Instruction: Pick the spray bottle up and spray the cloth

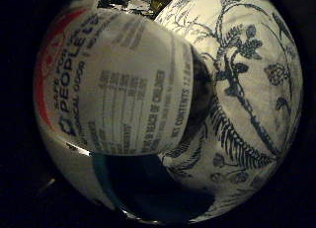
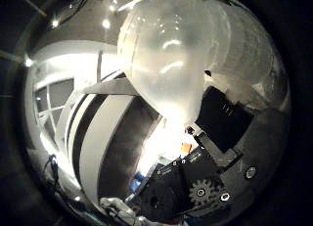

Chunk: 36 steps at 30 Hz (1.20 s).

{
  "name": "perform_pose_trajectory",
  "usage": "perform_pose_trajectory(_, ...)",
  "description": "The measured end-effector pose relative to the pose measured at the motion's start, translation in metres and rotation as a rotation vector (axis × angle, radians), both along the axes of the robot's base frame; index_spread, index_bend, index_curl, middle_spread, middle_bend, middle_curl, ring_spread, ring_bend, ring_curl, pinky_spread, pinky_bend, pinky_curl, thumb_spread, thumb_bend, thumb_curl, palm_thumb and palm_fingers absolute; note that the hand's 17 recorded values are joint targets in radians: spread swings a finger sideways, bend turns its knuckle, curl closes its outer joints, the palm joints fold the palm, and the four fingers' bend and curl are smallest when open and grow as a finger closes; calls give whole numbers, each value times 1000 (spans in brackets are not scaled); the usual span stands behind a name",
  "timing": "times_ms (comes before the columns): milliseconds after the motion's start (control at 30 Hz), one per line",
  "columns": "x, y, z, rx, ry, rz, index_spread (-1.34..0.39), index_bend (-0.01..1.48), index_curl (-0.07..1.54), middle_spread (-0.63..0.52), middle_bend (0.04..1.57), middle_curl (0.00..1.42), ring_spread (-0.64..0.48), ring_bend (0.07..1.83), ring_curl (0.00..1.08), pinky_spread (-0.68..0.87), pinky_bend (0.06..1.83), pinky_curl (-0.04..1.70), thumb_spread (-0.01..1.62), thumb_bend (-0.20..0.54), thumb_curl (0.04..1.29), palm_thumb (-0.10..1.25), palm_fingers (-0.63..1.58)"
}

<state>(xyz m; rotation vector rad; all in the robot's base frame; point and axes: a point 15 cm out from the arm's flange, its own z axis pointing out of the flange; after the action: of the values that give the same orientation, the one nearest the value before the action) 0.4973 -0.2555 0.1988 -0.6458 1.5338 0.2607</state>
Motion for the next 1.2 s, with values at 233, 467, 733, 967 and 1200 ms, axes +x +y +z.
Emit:
perform_pose_trajectory(233,-2,-11,4,10,-10,-30,-370,1022,909,-252,1214,994,-268,1341,827,-226,1239,1064,641,-16,727,1122,1034)
perform_pose_trajectory(467,-3,-5,31,6,-23,12,-308,1066,965,-203,1266,949,-253,1321,850,-196,1149,1206,607,-26,804,1060,1072)
perform_pose_trajectory(733,-25,28,66,-86,49,278,-263,1079,955,-181,1285,906,-248,1314,862,-188,1087,1305,834,-12,815,1027,1084)
perform_pose_trajectory(967,-53,40,115,-232,151,509,-248,1084,937,-176,1295,886,-248,1310,871,-187,1061,1353,886,-13,813,1041,1087)
perform_pose_trajectory(1200,-75,76,170,-402,243,744,-247,1092,921,-174,1300,874,-249,1304,876,-189,1057,1383,878,-15,810,1050,1090)
